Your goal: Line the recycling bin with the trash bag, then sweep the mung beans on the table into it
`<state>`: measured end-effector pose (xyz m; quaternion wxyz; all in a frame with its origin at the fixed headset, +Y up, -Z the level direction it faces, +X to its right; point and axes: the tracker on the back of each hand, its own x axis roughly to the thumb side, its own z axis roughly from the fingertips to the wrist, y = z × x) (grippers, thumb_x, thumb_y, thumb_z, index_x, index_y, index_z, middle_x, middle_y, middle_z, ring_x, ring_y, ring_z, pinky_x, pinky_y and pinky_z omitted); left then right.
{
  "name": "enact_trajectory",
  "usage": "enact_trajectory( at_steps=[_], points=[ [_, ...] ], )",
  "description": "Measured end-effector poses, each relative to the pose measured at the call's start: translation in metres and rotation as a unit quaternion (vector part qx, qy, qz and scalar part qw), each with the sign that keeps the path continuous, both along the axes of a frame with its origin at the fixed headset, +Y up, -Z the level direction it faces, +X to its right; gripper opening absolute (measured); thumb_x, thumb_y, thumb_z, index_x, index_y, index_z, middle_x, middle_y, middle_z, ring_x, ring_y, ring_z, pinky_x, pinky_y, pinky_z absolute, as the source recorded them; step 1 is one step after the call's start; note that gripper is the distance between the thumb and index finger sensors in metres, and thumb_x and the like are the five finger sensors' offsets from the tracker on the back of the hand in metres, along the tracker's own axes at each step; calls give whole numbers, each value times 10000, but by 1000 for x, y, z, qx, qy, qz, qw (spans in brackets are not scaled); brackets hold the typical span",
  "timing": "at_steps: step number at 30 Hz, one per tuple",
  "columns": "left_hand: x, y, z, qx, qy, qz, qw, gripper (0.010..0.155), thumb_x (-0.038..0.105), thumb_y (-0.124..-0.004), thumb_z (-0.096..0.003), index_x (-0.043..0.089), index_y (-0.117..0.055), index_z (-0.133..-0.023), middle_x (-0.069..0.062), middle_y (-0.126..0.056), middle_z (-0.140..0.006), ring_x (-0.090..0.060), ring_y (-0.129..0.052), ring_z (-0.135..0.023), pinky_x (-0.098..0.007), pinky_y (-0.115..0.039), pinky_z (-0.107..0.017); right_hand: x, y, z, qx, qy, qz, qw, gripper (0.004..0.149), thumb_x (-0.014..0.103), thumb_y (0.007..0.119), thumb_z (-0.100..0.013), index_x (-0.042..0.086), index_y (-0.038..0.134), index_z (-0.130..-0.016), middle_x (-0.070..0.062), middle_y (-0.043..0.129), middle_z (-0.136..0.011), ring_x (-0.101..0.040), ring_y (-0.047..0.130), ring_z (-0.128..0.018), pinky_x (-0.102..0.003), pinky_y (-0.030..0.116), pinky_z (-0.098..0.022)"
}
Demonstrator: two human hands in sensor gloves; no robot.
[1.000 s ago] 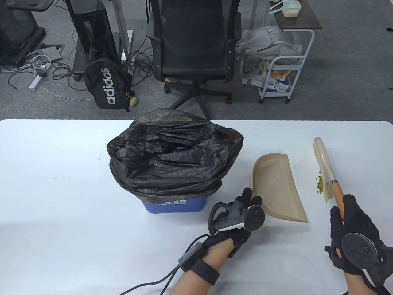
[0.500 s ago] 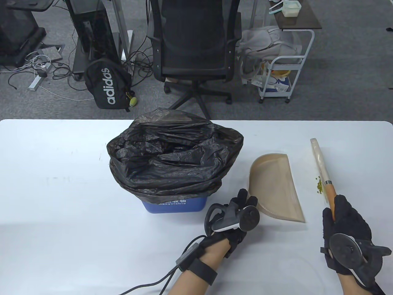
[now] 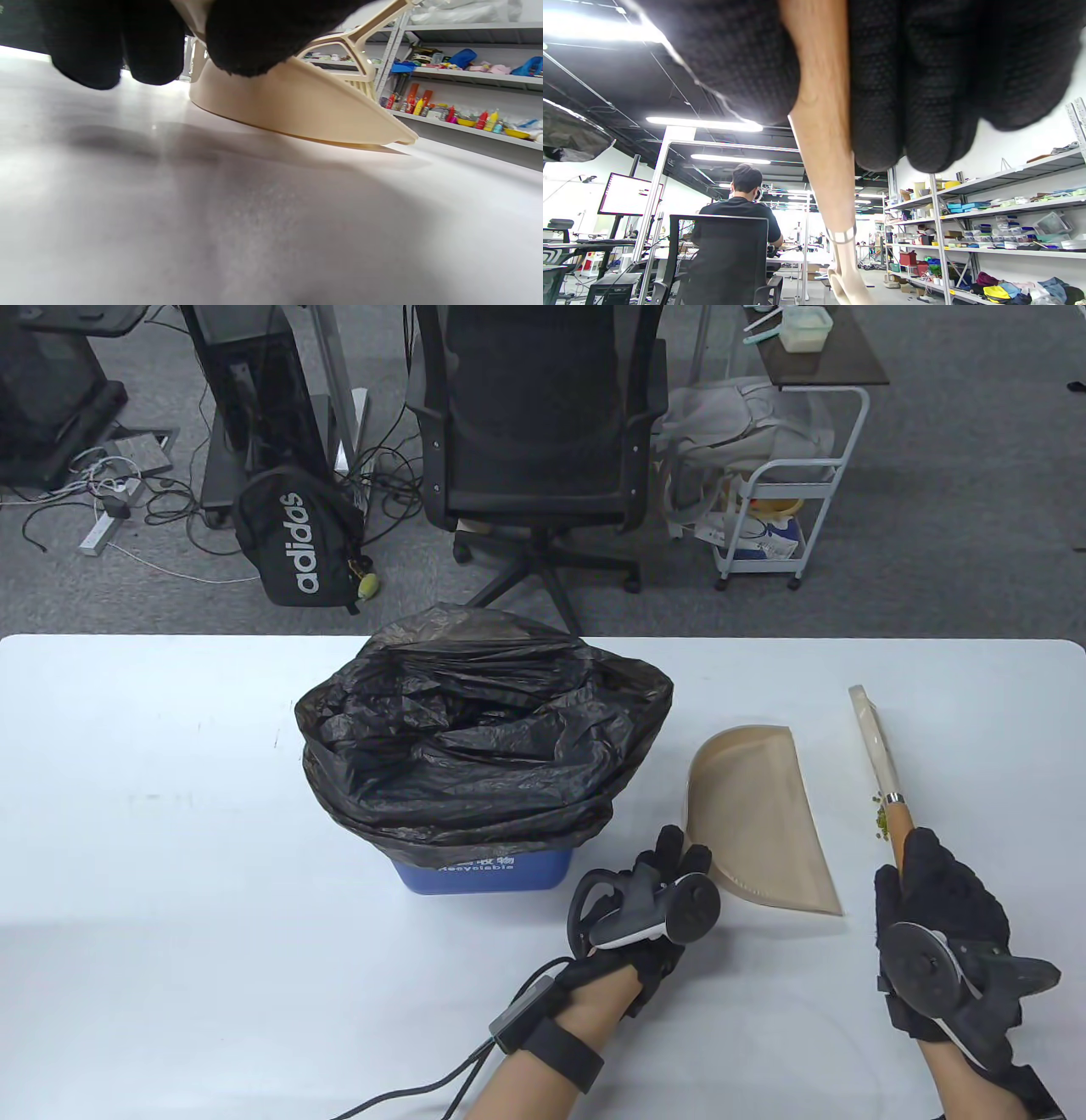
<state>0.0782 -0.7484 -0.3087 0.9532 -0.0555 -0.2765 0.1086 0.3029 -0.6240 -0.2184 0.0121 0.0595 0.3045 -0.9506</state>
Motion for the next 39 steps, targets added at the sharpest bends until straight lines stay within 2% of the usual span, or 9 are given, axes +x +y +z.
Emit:
enact_trajectory(
  at_steps=[8,17,26,30,34,39],
  points=[
    [-5,1,-6,-9,19,7,1000,712,15,-831,-469,35,-548,-1122,-369,-443,-1160,-653,-774,-930,-758,-791,-573,0,-4,-4,-13,-14,22,1000,562,287,863,-462,-70,852,-896,-314,999,-704,-511,1041,-597,-620,856,-415],
    [-1,1,-6,-16,1,-4,1000,711,11,-828,-476,63,-547,-1126,-337,-436,-1179,-636,-782,-942,-755,-790,-586,-9,-11,6,7,29,-30,999,560,289,857,-465,-76,850,-890,-308,1006,-687,-501,1053,-575,-607,868,-401],
    [0,1,-5,-10,4,-11,1000,713,11,-829,-474,64,-546,-1127,-338,-441,-1178,-637,-801,-929,-755,-799,-577,-21,-6,16,31,69,-6,997,556,287,854,-462,-69,854,-890,-305,1006,-689,-500,1052,-579,-608,867,-409],
    [0,2,-4,-8,6,-12,1000,712,12,-832,-473,66,-551,-1125,-338,-447,-1176,-635,-812,-923,-755,-804,-572,-21,-1,22,43,56,21,997,558,289,856,-463,-69,853,-890,-303,1007,-688,-498,1052,-580,-607,867,-408],
    [1,2,-4,-6,9,-13,1000,712,11,-832,-473,67,-552,-1124,-336,-448,-1176,-636,-814,-921,-755,-805,-570,-19,-5,24,37,28,40,998,557,289,859,-464,-77,858,-884,-306,1010,-680,-501,1053,-573,-609,866,-402],
    [2,2,-3,-2,14,-16,1000,713,8,-834,-471,63,-553,-1124,-342,-452,-1174,-642,-817,-914,-760,-803,-565,-16,-17,25,16,29,7,999,559,293,858,-466,-86,859,-877,-306,1014,-669,-499,1058,-560,-605,871,-394]
  ],
)
